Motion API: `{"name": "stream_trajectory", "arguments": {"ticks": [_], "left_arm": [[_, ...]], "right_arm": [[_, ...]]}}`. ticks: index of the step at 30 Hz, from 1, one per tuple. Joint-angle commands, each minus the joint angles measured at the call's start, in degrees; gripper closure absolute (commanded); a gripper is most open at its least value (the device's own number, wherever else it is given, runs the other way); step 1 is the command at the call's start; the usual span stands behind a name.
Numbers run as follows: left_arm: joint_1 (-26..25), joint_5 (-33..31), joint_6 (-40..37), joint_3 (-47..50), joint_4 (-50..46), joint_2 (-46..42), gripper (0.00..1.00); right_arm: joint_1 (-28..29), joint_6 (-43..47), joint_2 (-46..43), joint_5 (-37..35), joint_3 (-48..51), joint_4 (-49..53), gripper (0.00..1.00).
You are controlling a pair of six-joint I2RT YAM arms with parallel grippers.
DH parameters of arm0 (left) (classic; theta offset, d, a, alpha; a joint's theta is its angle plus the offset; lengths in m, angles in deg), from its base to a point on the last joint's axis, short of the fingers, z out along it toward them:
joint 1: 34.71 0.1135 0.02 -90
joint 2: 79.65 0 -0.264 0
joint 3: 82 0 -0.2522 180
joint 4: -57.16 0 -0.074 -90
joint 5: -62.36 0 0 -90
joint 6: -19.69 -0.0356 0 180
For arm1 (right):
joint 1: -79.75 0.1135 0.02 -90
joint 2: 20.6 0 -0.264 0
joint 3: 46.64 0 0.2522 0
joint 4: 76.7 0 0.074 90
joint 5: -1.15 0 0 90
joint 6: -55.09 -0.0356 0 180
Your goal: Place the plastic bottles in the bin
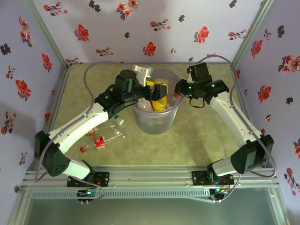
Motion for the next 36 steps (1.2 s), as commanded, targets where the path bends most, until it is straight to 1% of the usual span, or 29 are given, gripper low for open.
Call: {"name": "stream_trajectory", "arguments": {"ticks": [1, 3, 4, 8, 12, 14, 17, 20, 21, 24, 27, 30, 33, 35, 36], "left_arm": [[0.5, -2.6, -1.9, -3.7, 0.8, 2.6, 0.19], [0.5, -2.7, -2.1, -5.0, 1.7, 4.2, 0.27], [0.5, -2.8, -2.4, -5.8, 1.6, 5.1, 0.29], [0.4, -5.0, -3.4, -7.1, -1.0, 7.2, 0.34], [0.4, -6.6, -4.1, -6.4, -3.5, 7.7, 0.42], [0.0, -6.6, -4.3, -6.2, -4.7, 8.0, 0.44], [-0.2, -6.4, -4.7, -5.9, -6.0, 7.7, 0.44], [0.0, -7.4, -5.4, -6.6, -5.7, 5.7, 0.4], [0.2, -7.5, -5.6, -7.2, -5.8, 4.9, 0.37], [0.9, -7.6, -6.5, -9.8, -7.5, 2.2, 0.2], [2.2, -8.1, -7.4, -11.1, -9.9, -1.8, 0.1], [4.5, -8.1, -7.3, -9.1, -9.9, -7.4, 0.01], [9.0, -9.3, -5.1, -7.9, -14.8, -12.1, 0.0], [12.8, -11.2, -2.5, -5.9, -19.1, -14.8, 0.0], [15.4, -11.1, -0.8, -4.3, -21.3, -16.0, 0.0]], "right_arm": [[0.1, 0.2, 0.2, 1.1, 0.1, -2.0, 0.7], [0.1, 0.2, 0.1, 1.2, 0.1, -2.1, 0.7], [0.1, 0.1, 0.2, 1.3, 0.2, -2.2, 0.7], [0.1, 0.2, 0.2, 1.2, 0.3, -2.2, 0.7], [0.1, 0.4, 0.2, 1.2, 0.5, -2.3, 0.7], [0.1, 0.4, 0.4, 1.2, 0.5, -2.5, 0.7], [0.1, 0.3, 0.5, 1.4, 0.5, -2.9, 0.7], [0.1, 0.1, 0.7, 1.6, 0.4, -3.2, 0.7], [0.1, 0.0, 0.7, 1.7, 0.4, -3.3, 0.7], [0.1, 0.1, 0.4, 1.5, 0.4, -3.7, 0.7], [0.1, 0.3, 0.4, 1.4, 0.3, -3.7, 0.7], [0.1, 0.6, 0.8, 1.7, 0.3, -4.0, 0.7], [0.1, 0.6, 1.4, 2.3, 0.1, -4.3, 0.7], [0.1, 0.8, 1.8, 2.7, -0.2, -4.5, 0.7], [0.1, 0.7, 1.9, 2.8, -0.2, -4.6, 0.7]]}}
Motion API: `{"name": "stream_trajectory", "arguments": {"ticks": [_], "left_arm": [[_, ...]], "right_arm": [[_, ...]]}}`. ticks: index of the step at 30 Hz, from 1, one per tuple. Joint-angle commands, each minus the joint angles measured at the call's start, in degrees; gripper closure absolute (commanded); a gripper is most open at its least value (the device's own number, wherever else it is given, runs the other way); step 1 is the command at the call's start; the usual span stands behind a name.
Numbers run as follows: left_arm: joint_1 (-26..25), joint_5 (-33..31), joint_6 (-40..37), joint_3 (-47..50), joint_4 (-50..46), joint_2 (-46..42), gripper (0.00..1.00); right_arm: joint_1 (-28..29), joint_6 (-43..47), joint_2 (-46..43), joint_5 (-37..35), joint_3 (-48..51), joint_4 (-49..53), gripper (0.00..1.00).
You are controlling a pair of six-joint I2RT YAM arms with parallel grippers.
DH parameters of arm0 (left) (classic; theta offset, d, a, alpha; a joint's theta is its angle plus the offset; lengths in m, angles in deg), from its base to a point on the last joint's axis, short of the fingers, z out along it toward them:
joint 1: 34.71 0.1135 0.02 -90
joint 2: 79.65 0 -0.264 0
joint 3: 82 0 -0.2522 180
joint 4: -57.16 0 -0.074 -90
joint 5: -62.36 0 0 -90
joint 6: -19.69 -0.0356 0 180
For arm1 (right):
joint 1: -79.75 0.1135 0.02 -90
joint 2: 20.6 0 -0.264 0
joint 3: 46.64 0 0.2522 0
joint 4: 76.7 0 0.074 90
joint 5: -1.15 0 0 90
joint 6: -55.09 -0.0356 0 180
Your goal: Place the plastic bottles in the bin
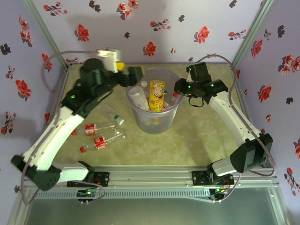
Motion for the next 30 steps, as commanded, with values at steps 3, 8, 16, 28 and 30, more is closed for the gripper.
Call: {"name": "stream_trajectory", "arguments": {"ticks": [3, 8, 16, 28, 30], "left_arm": [[10.3, -2.6, 6.5, 9.6, -12.0, -5.4, 0.0], [18.6, -3.4, 12.2, 21.9, -15.6, -8.1, 0.0], [23.8, -3.1, 21.8, 36.4, -12.0, -0.8, 0.06], [23.9, -2.9, 23.3, 35.1, -3.7, 11.9, 0.09], [23.9, -3.0, 23.1, 34.0, -2.8, 14.1, 0.1]], "right_arm": [[0.1, 1.0, 1.4, 3.5, -0.5, -2.6, 0.7], [0.1, 1.5, 2.2, 4.1, -0.8, -2.9, 0.7], [0.1, 1.7, 1.8, 4.0, -0.1, -3.1, 0.69], [0.1, 1.7, 1.2, 3.8, 1.0, -3.3, 0.69], [0.1, 1.8, 1.1, 3.9, 0.9, -3.1, 0.69]]}}
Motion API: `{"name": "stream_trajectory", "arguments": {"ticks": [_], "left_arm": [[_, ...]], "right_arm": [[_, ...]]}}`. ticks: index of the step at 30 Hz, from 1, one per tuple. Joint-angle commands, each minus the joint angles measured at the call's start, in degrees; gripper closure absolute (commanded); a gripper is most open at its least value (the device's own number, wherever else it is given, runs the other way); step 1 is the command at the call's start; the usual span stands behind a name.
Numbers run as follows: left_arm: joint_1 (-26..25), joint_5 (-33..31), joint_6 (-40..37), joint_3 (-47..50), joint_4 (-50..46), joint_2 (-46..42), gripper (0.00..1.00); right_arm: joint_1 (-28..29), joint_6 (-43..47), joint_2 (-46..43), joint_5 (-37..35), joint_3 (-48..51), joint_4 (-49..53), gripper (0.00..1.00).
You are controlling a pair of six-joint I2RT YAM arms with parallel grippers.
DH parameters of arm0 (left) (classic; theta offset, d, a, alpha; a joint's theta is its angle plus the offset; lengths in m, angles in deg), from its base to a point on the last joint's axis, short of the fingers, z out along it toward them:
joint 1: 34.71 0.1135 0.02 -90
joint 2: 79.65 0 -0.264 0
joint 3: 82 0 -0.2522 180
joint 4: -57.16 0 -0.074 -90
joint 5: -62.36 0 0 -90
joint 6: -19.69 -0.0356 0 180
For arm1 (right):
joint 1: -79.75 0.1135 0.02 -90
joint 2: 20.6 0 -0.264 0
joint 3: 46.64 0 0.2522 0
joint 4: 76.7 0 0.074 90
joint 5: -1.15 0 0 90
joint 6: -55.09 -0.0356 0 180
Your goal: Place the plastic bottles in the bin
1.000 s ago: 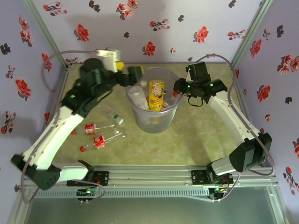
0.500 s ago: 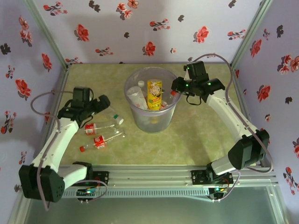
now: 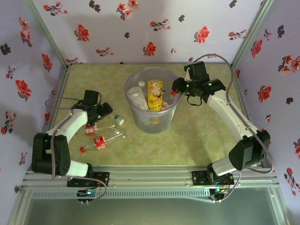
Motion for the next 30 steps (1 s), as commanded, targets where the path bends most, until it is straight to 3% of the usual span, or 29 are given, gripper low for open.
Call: {"name": "stream_trajectory", "arguments": {"ticks": [1, 7, 18, 22, 30], "left_arm": [[0.4, -0.7, 1.0, -2.7, 2.8, 3.7, 0.1], [0.4, -0.9, 0.7, -4.6, 4.1, 9.0, 0.1], [0.3, -0.8, 1.0, -5.0, 5.7, 11.6, 0.25], [0.3, -0.8, 0.7, -5.6, 5.1, 10.0, 0.31], [0.3, -1.2, -0.9, -11.1, -0.3, 1.3, 0.32]], "right_arm": [[0.1, 0.8, -0.3, 2.1, 0.7, -0.3, 0.69], [0.1, 1.0, -0.5, 1.8, 0.9, -0.2, 0.69], [0.1, 1.1, -0.1, 1.7, 0.9, -0.3, 0.69], [0.1, 0.9, -0.1, 1.8, 0.9, -0.3, 0.69], [0.1, 0.9, -0.3, 1.5, 0.7, -0.3, 0.69]]}}
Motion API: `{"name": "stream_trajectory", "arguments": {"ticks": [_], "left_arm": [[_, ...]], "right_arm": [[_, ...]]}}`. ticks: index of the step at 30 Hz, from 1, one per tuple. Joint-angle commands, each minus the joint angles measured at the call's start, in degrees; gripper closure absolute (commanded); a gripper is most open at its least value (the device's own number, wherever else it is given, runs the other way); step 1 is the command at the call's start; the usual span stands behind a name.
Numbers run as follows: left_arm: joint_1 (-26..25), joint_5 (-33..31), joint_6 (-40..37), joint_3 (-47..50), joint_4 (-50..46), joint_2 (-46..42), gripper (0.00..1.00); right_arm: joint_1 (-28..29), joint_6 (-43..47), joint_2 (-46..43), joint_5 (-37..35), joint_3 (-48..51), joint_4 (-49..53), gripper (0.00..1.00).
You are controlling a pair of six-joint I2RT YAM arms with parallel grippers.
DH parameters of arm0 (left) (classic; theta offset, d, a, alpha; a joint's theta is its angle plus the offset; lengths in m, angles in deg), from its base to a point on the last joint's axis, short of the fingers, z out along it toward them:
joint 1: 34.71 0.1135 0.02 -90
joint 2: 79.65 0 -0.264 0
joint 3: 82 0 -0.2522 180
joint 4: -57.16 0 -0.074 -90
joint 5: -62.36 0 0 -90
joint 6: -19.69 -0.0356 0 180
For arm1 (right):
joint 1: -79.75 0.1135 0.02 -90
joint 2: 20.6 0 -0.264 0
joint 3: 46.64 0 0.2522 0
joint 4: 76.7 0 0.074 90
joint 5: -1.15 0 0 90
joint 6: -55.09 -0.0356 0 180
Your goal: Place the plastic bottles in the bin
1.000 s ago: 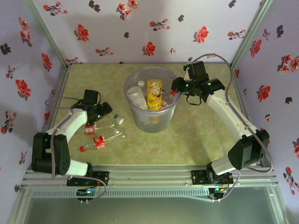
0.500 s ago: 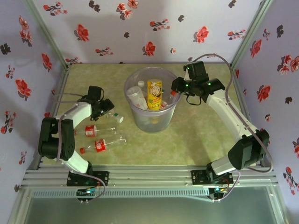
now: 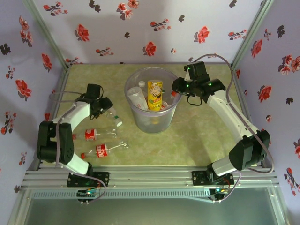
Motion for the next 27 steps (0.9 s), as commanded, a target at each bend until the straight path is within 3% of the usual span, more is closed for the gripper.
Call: {"name": "stream_trajectory", "arguments": {"ticks": [1, 6, 11, 15, 27], "left_arm": [[0.3, -1.3, -1.8, -5.5, -3.9, -6.1, 0.32], [-0.2, -2.3, -4.0, -9.9, -8.4, -10.5, 0.28], [-0.3, -4.8, -8.1, -7.2, -12.3, -10.7, 0.11], [-0.4, -4.7, -8.7, -3.1, -9.7, -8.7, 0.01], [-3.8, -4.1, -22.6, -4.6, -7.5, 4.2, 0.0]], "right_arm": [[0.1, 0.9, -0.3, 1.4, 0.6, -0.2, 0.69], [0.1, 0.7, -0.5, 1.3, 0.8, -0.3, 0.69], [0.1, 0.4, -0.9, 1.2, 1.3, -0.6, 0.69], [0.1, 0.5, -0.9, 1.2, 1.3, -0.6, 0.69], [0.1, 0.6, -0.8, 0.5, 1.9, -0.8, 0.69]]}}
